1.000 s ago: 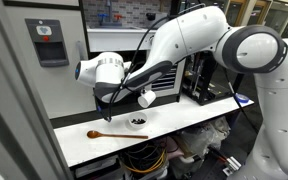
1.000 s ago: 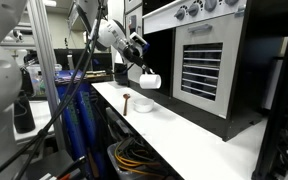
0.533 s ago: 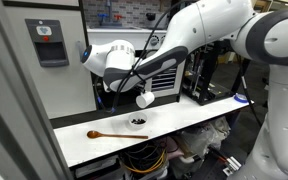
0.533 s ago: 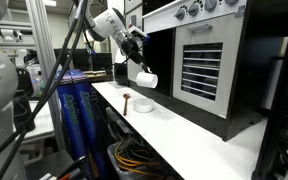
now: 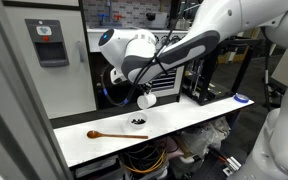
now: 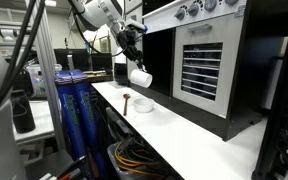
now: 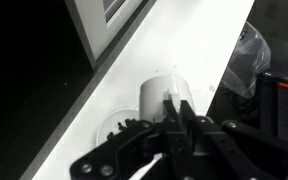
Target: Lift the white cup and empty its contents into the bowl
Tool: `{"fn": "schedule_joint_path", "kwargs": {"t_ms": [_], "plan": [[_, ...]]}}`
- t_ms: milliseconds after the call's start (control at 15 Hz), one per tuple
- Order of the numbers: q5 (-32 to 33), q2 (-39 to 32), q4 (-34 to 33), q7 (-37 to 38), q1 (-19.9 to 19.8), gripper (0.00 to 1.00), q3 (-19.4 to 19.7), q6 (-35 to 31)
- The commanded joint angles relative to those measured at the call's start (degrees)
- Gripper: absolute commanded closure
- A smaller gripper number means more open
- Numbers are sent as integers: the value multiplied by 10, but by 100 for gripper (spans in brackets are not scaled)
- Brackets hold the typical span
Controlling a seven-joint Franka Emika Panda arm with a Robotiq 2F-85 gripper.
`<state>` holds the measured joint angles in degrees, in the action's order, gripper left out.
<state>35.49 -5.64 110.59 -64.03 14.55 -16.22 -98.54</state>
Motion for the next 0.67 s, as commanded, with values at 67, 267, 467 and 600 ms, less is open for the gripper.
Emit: {"fn": "schedule_joint_path", "kwargs": {"t_ms": [67,267,467,600], "plan": [[-50,112,121,12,-17,98,22,-128],[-83,168,180,9,-19,98,47,-199],[-123,218,232,-1,-18,98,76,-262],[-148,245,263,-6,-17,98,96,-298]]}}
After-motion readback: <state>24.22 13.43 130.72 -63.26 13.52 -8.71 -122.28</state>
